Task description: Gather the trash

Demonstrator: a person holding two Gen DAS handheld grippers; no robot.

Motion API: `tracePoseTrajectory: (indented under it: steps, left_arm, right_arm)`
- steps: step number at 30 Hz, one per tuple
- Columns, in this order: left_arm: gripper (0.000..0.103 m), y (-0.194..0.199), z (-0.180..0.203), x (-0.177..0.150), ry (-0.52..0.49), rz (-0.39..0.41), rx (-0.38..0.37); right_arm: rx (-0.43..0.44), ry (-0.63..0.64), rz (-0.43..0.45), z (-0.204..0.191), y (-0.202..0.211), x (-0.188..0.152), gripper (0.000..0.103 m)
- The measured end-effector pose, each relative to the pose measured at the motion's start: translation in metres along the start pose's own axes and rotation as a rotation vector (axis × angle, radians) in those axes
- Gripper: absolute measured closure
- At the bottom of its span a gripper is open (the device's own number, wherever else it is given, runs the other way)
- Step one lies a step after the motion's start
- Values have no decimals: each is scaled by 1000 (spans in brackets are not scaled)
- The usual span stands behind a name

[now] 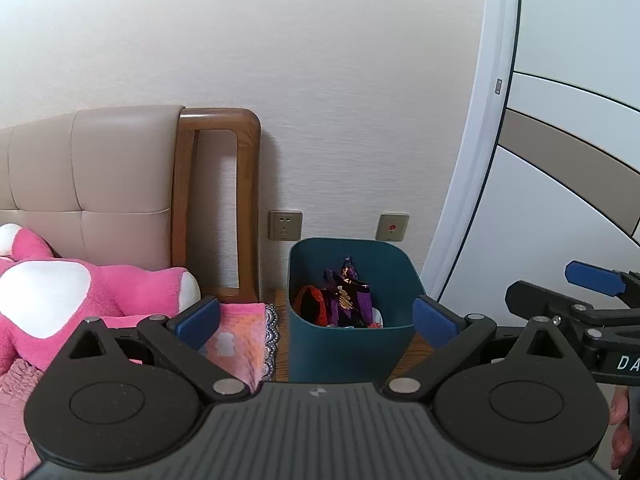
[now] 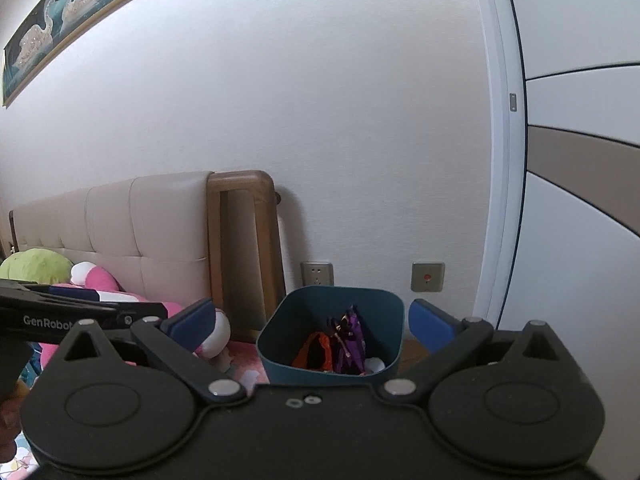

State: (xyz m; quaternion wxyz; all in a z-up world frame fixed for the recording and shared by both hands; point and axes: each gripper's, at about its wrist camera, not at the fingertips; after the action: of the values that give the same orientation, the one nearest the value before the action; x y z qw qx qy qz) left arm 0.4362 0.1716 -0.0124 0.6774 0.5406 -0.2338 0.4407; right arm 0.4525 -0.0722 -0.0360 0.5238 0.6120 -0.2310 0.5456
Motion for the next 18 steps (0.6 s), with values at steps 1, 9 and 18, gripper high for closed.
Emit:
tracePoseTrajectory:
  steps: [1, 9, 18]
  left_arm:
    - [0, 1, 0, 0, -1, 1, 3]
    - [0, 3, -4, -2, 1, -9, 8]
    - [0, 5, -13, -3, 30, -21, -41]
  right_arm:
    - [3, -2, -5, 0, -1, 0, 0]
    - [6, 17, -6, -8, -1, 2, 0]
    - [-12, 13, -6, -12, 2, 2, 0]
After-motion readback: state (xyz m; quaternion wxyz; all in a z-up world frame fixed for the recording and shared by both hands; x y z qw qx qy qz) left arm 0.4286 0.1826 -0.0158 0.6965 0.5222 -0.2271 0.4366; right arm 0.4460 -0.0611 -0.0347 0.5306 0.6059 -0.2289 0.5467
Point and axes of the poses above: each gripper's, at about its wrist camera, not at the fingertips, and y roughly against the way its jaws point, z to its right, x to its top, and after that the axes turned 15 degrees about y, right-handed
